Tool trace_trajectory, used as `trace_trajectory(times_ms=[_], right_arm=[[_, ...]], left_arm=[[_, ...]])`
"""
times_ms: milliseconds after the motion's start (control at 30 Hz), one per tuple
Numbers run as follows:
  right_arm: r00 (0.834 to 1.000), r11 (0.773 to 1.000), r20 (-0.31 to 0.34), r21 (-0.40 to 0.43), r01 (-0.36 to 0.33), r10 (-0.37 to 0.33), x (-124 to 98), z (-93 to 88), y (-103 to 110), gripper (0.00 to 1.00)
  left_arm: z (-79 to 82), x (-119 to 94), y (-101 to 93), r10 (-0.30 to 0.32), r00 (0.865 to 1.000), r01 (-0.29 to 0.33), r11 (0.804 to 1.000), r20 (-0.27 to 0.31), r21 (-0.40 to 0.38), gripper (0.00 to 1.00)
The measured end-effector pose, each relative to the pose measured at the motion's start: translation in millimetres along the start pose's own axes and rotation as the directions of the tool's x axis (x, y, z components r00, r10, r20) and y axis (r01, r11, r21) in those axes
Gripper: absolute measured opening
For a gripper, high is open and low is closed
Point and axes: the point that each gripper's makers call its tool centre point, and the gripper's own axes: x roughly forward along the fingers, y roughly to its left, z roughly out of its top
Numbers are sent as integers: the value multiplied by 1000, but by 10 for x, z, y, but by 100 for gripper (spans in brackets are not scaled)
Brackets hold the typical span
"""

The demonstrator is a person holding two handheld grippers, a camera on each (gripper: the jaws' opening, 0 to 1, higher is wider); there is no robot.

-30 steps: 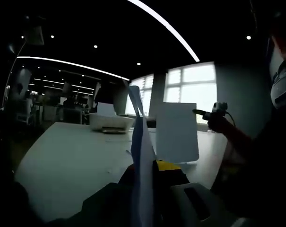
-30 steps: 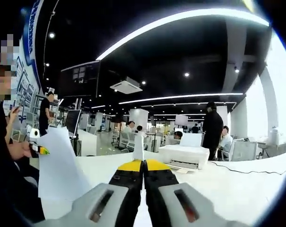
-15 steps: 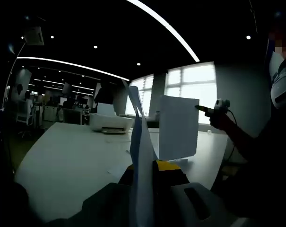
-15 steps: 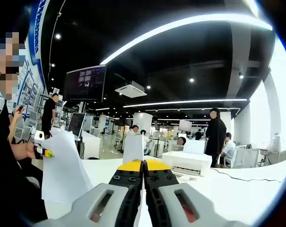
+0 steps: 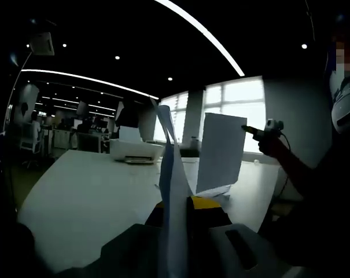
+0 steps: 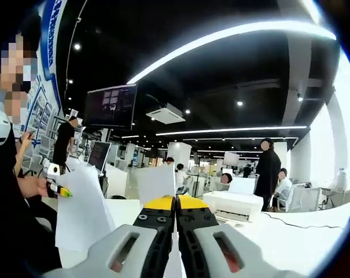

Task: Organize the stack of printing papers by aligning and flattening the scattered papers on the table

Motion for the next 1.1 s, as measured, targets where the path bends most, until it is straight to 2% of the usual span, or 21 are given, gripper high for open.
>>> trace_trajectory(times_ms=[467,800,1100], right_arm=[[998,998,20,-20,-52,52,-19,150,154,0],[995,995,-6,-28,-98,98,-6,152,289,0],[990,989,-14,-48,-139,139,-12,244,414,0]], left_arm=[[20,-17,2,0,1000,0,1000,4,3,6],[9,-29,-5,3,1000,-3,1000,5,1,6],[21,-23,1,0,1000,0,1000,5,4,6]])
